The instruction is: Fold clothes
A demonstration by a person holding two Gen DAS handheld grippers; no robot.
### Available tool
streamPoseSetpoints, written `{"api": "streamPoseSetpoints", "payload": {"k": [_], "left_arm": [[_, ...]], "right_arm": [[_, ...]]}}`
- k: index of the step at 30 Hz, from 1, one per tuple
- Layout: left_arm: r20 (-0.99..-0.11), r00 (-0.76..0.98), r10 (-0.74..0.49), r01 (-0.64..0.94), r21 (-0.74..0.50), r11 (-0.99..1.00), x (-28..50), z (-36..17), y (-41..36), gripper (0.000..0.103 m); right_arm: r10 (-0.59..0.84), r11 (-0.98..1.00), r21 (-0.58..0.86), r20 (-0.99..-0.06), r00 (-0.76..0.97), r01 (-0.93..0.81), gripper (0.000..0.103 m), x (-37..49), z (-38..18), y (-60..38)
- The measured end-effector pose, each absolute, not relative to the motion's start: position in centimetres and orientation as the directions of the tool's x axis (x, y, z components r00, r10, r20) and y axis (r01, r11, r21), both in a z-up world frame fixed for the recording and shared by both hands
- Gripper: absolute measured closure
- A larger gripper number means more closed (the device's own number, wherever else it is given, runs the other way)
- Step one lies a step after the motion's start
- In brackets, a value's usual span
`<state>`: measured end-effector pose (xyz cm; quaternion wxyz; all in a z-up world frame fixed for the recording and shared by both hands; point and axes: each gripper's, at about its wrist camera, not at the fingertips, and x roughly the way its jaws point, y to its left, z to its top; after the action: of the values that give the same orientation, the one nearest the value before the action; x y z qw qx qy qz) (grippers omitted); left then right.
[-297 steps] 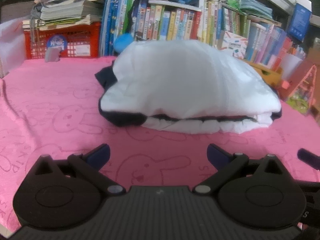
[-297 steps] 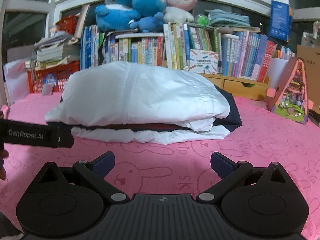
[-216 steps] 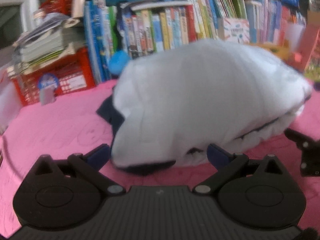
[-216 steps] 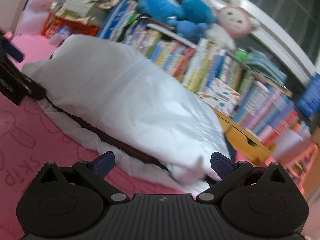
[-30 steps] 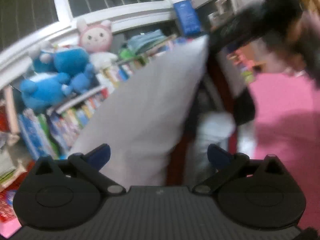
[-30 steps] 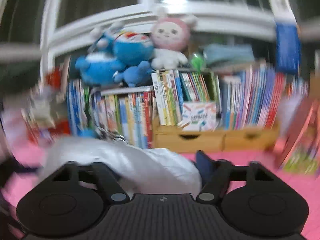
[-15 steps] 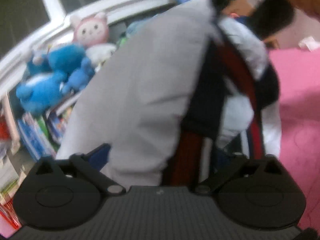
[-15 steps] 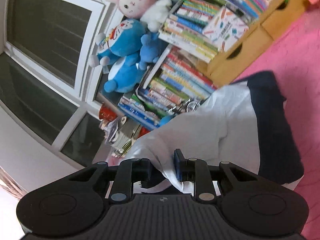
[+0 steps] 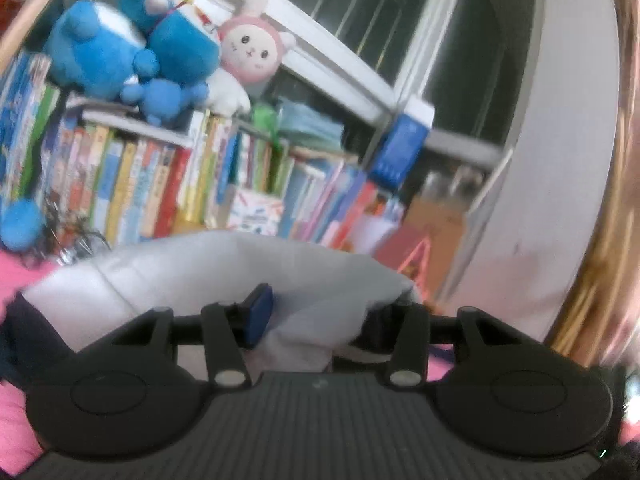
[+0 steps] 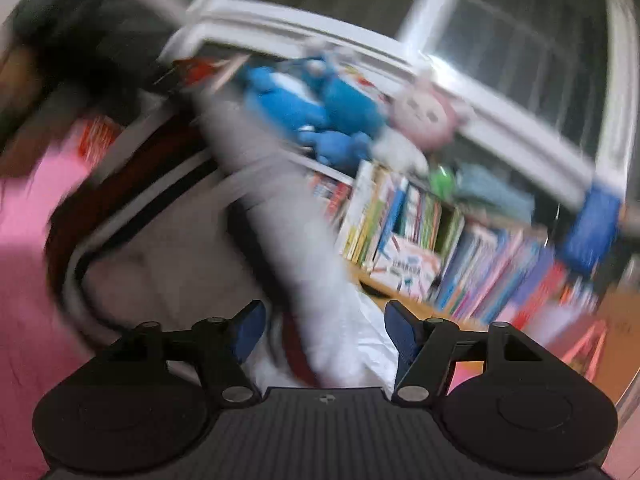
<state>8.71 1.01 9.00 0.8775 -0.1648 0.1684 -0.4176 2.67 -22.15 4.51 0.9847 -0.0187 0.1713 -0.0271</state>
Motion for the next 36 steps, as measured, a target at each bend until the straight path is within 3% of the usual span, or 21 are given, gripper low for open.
{"api": "streamPoseSetpoints", "payload": {"k": [2, 3, 4, 5, 8, 10, 12, 17, 18, 19, 20, 21, 22, 23, 24, 25, 26, 28, 31, 33, 36], "left_arm": [[-0.131, 0.569, -0.811, 0.678, -0.483, 0.554, 8.9, 9.1, 1.4, 0.057], [-0.120, 0.564, -0.817, 0.683, -0.487, 0.544, 8.6, 9.1, 1.7, 0.057], [-0.122, 0.570, -0.812, 0.685, -0.474, 0.552, 8.4, 9.3, 1.9, 0.057], [-0.133, 0.586, -0.799, 0.683, -0.450, 0.576, 8.1, 9.4, 2.1, 0.055], [-0.195, 0.691, -0.696, 0.646, -0.264, 0.716, 6.5, 9.4, 1.6, 0.030], [-0.219, 0.745, -0.630, 0.625, -0.100, 0.774, 4.8, 8.7, 0.2, 0.013], [-0.243, 0.786, -0.568, 0.599, 0.074, 0.797, 3.1, 7.4, -1.9, 0.004], [-0.224, 0.913, -0.340, 0.407, 0.492, 0.769, 2.4, 2.6, -7.4, 0.003], [-0.219, 0.926, -0.308, 0.378, 0.528, 0.761, 3.1, 1.8, -8.0, 0.006], [-0.231, 0.926, -0.297, 0.376, 0.515, 0.771, 4.0, 1.4, -8.0, 0.021], [-0.274, 0.902, -0.333, 0.423, 0.417, 0.804, 5.0, 1.9, -7.0, 0.028], [-0.320, 0.863, -0.391, 0.480, 0.278, 0.832, 6.1, 2.6, -5.8, 0.037], [-0.355, 0.818, -0.452, 0.523, 0.133, 0.842, 7.1, 3.3, -4.5, 0.038], [-0.347, 0.761, -0.548, 0.573, -0.035, 0.818, 7.9, 3.9, -2.9, 0.038], [-0.305, 0.696, -0.650, 0.617, -0.209, 0.758, 8.5, 4.4, -1.1, 0.038], [-0.248, 0.642, -0.725, 0.647, -0.333, 0.686, 9.0, 4.8, 0.2, 0.036], [-0.202, 0.604, -0.771, 0.666, -0.403, 0.628, 9.3, 5.2, 1.1, 0.034], [-0.159, 0.598, -0.786, 0.671, -0.437, 0.599, 9.4, 5.8, 1.7, 0.021], [-0.142, 0.602, -0.786, 0.681, -0.423, 0.598, 9.6, 6.4, 1.3, 0.019], [-0.159, 0.622, -0.767, 0.678, -0.381, 0.629, 9.7, 6.6, 0.4, 0.016], [-0.231, 0.725, -0.648, 0.615, -0.205, 0.761, 9.7, 6.6, -1.8, 0.010]], "right_arm": [[-0.074, 0.995, -0.084, -0.315, 0.946, 0.050, 0.037, 2.5, 4.3, -21.1], [-0.081, 0.993, -0.102, -0.304, 0.949, 0.052, 0.049, 2.4, 4.2, -20.6], [-0.088, 0.991, -0.121, -0.293, 0.952, 0.054, 0.076, 2.4, 4.1, -20.1], [-0.094, 0.989, -0.140, -0.282, 0.955, 0.056, 0.085, 2.3, 4.0, -19.6], [-0.074, 0.991, -0.128, -0.256, 0.964, 0.042, 0.087, 1.9, 4.4, -19.1], [0.048, 0.997, 0.077, -0.253, 0.966, -0.030, 0.087, 1.3, 6.9, -21.7], [0.186, 0.946, 0.307, -0.257, 0.948, -0.103, 0.087, 1.9, 8.5, -24.8], [0.528, 0.615, 0.766, -0.223, 0.820, -0.187, 0.087, 6.3, 8.0, -30.1], [0.589, 0.529, 0.827, -0.198, 0.784, -0.189, 0.086, 7.2, 7.6, -30.8], [0.618, 0.487, 0.853, -0.183, 0.765, -0.189, 0.086, 7.6, 7.1, -31.1], [0.625, 0.479, 0.857, -0.180, 0.760, -0.191, 0.086, 7.7, 6.6, -31.2], [0.615, 0.506, 0.841, -0.198, 0.763, -0.189, 0.085, 7.5, 6.4, -31.2], [0.560, 0.596, 0.784, -0.252, 0.789, -0.172, 0.078, 7.1, 6.6, -31.2], [0.427, 0.745, 0.657, -0.341, 0.837, -0.112, 0.069, 6.4, 6.9, -30.7], [0.250, 0.876, 0.481, -0.413, 0.876, -0.023, 0.046, 5.7, 6.9, -29.8], [0.067, 0.954, 0.292, -0.443, 0.894, 0.073, 0.032, 5.1, 6.6, -28.6], [-0.119, 0.980, 0.091, -0.435, 0.893, 0.175, 0.030, 4.5, 6.4, -27.4], [-0.313, 0.949, -0.147, -0.347, 0.884, 0.279, 0.023, 2.7, 5.0, -25.1], [-0.464, 0.860, -0.339, -0.203, 0.862, 0.383, 0.017, -0.1, 2.5, -21.6], [-0.465, 0.855, -0.360, -0.216, 0.859, 0.373, 0.017, 0.8, 1.0, -20.4], [-0.439, 0.869, -0.369, -0.275, 0.855, 0.328, 0.017, 3.1, -0.9, -19.3]]}}
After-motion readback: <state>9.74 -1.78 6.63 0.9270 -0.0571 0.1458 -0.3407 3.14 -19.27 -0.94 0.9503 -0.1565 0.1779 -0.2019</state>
